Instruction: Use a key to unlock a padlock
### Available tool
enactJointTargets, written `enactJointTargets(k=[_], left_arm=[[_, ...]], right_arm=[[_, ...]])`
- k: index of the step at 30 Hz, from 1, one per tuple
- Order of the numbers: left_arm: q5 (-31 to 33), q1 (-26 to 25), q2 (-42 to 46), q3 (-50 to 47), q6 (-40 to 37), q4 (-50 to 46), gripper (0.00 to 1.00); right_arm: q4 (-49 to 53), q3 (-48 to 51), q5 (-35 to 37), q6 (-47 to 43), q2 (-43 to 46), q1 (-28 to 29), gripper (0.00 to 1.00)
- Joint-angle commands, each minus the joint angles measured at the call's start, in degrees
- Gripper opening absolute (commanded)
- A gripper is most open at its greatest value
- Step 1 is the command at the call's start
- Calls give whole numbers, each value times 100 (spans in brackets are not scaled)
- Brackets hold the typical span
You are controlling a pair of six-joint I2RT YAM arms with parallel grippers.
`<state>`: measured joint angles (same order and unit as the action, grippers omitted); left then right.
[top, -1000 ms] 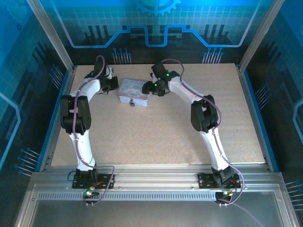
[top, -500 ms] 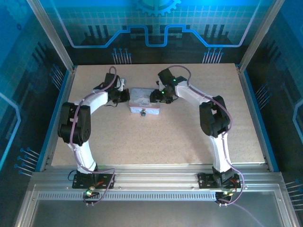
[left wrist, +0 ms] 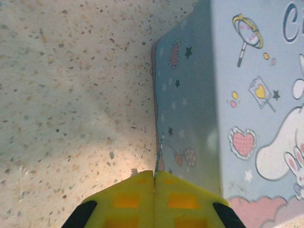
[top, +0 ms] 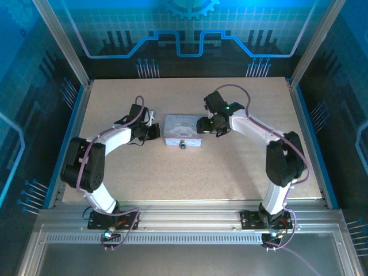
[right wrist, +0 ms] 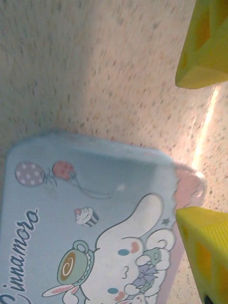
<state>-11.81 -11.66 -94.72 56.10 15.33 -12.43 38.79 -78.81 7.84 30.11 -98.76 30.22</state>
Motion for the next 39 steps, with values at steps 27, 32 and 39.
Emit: enactJointTargets(k=[27, 32, 39], left_arm=[[-1081, 173, 3193, -1934, 444, -152, 0], [-1145, 173, 3184, -2017, 466, -9, 0], [-1241, 173, 3248, -2032, 490, 74, 0]], right_arm=[[-946, -378, 3200, 2942, -1964, 2618, 53], [-928, -522, 3354, 3010, -2116, 2579, 52], [-926, -704, 3385, 2942, -2366, 2459, 46]])
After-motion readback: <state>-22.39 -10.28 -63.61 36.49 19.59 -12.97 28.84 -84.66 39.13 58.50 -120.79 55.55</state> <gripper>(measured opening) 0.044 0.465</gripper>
